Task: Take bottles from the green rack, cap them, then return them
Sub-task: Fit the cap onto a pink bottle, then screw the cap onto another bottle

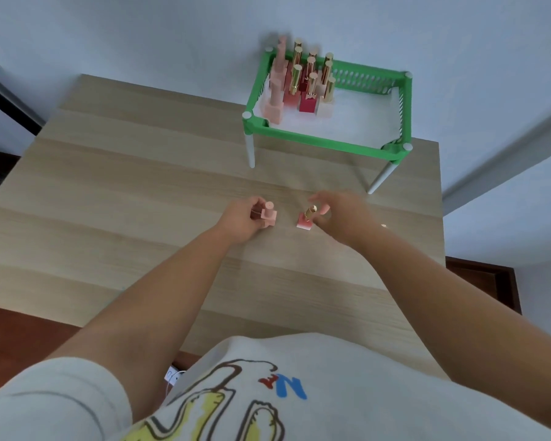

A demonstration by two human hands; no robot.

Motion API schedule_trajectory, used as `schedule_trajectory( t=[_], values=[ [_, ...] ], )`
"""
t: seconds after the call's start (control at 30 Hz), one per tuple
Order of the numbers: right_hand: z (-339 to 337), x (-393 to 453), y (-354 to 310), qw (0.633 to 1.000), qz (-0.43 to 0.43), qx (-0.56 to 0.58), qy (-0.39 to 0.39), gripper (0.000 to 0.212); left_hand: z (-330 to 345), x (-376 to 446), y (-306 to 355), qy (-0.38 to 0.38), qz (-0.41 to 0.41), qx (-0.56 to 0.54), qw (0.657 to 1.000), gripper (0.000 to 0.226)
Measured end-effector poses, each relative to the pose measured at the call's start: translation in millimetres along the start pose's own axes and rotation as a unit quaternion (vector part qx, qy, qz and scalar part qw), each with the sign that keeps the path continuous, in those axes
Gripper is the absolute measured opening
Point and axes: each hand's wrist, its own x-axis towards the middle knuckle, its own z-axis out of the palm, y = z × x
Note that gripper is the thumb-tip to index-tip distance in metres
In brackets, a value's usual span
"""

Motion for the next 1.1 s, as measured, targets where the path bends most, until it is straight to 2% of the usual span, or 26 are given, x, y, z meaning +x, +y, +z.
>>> schedule_trajectory(
  t=[0.1, 0.23, 0.37, 0.47, 0.6, 0.7, 0.87, 1.03, 1.1],
  values=[
    [6, 5, 2, 0.999, -0.001, -0.037, 0.011, 0.029, 0, 5, -3, -0.009, 0.009, -0.012, 1.000, 0.027],
    [12, 10, 3, 0.999, 0.003, -0.029, 0.015, 0.025, 0, 8, -8, -0.016, 0.018, -0.020, 1.000, 0.027],
    [15, 12, 1, 0.999, 0.005, -0.042, 0.020, 0.021, 7, 1, -14, -0.005, -0.011, -0.103, 0.995, 0.045],
    [14, 10, -1, 0.999, 0.005, -0.049, 0.005, 0.022, 18, -12, -21, 0.044, -0.036, -0.132, 0.990, 0.058],
    [15, -1, -3, 0.999, 0.006, -0.044, -0.002, 0.020, 40, -38, -28, 0.135, -0.067, -0.172, 0.974, 0.046],
    [18, -12, -6, 1.000, 0.000, -0.024, -0.013, 0.021, 61, -55, -30, 0.084, -0.046, -0.163, 0.982, 0.041],
    [25, -29, -13, 0.998, -0.015, 0.047, -0.046, 0.023, 80, -63, -21, 0.047, -0.003, -0.127, 0.991, 0.063],
    [32, -53, -14, 0.996, -0.039, 0.065, -0.048, 0.020, 79, -67, -16, 0.049, 0.044, -0.039, 0.997, 0.037],
    [32, -62, -9, 0.996, -0.036, 0.078, -0.034, 0.021, 75, -72, -15, 0.038, 0.054, -0.028, 0.997, 0.034]
  ],
)
